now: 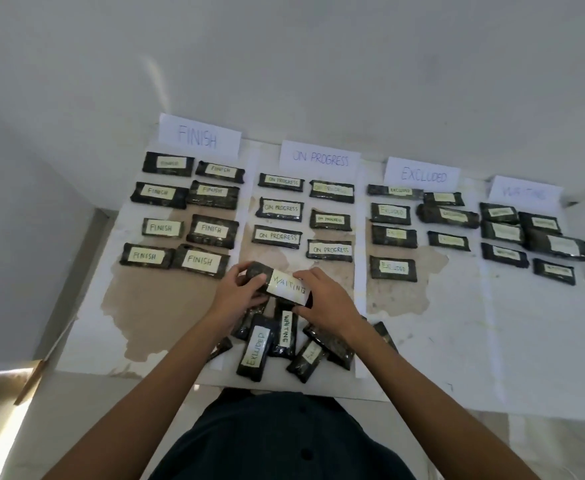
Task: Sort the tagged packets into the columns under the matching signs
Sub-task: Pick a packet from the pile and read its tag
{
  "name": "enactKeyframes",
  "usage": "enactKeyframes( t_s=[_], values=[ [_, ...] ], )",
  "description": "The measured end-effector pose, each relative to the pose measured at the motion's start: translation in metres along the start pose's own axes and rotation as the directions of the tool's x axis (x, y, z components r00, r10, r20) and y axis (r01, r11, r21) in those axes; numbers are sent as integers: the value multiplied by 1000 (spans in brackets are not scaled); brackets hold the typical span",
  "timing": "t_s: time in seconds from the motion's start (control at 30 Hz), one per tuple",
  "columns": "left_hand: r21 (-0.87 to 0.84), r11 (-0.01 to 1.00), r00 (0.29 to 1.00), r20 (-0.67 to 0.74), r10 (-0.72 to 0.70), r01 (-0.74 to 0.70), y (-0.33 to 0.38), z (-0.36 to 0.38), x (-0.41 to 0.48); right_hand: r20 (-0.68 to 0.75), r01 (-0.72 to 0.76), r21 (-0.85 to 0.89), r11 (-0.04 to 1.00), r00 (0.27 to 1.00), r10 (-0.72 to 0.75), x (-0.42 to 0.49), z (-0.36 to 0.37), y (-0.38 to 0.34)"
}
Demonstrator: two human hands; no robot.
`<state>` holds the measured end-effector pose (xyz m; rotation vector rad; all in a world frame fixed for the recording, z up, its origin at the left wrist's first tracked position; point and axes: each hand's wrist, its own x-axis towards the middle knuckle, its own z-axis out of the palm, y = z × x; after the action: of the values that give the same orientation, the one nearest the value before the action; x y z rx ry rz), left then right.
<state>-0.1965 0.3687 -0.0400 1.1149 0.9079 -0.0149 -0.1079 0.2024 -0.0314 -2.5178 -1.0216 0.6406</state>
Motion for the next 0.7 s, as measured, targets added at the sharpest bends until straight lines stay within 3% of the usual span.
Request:
enactKeyframes(
  t_s=[0.17,0.27,0.4,0.53,0.6,0.7],
  values=[
    [140,989,995,93,26,-39,-2,46,2,-73,-20,-52,998,997,16,-19,-18,34],
    [333,926,980,149,134,-178,-7,76,4,-100,-62,-88,994,994,53,-32,-32,62],
    [651,607,890,323,322,-456,-5,113,8,-150,-128,-93,987,982,113,-53,-53,101],
    [770,186,765,511,392,-610,-3,154,17,-197,-182,-95,979,967,160,-72,-76,142],
    [779,66,730,550,405,-623,-3,175,21,-207,-206,-95,974,961,183,-79,-86,162],
    [777,-14,708,580,403,-629,-5,210,21,-225,-227,-96,969,953,202,-91,-101,189]
  ],
)
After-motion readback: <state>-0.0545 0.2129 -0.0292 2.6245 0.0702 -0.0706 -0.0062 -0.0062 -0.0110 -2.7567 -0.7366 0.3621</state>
